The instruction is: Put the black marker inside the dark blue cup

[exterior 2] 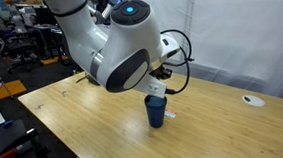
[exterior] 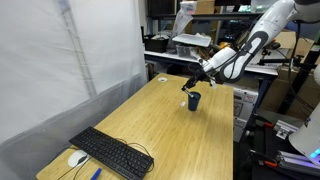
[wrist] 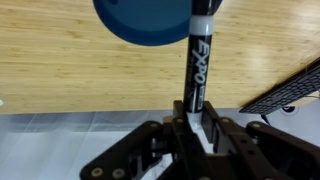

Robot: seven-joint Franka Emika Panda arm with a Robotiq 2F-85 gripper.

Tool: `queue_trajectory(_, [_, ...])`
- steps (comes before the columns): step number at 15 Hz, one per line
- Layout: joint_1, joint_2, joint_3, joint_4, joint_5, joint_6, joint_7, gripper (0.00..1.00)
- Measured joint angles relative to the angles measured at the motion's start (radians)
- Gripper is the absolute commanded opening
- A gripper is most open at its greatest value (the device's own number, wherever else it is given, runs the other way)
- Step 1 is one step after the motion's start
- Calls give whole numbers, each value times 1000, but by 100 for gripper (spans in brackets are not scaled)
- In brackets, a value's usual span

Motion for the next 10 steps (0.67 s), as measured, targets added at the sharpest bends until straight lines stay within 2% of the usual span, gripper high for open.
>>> queue_trajectory(10, [23,4,-47,46,-14,0,9,5])
